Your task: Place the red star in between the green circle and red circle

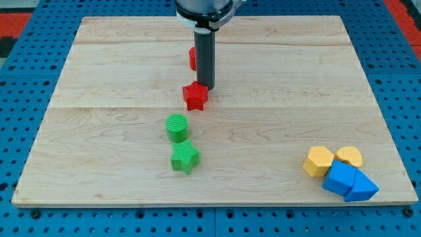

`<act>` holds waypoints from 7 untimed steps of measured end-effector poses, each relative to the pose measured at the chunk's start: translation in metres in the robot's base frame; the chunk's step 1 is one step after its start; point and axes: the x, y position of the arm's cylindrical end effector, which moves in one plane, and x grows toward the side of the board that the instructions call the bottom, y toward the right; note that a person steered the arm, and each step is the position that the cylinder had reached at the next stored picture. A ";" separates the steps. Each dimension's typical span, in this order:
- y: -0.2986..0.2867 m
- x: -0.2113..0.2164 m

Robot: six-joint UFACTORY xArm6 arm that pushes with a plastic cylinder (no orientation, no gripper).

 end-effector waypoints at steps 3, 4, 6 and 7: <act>0.026 0.057; 0.025 0.078; -0.002 0.051; -0.021 0.046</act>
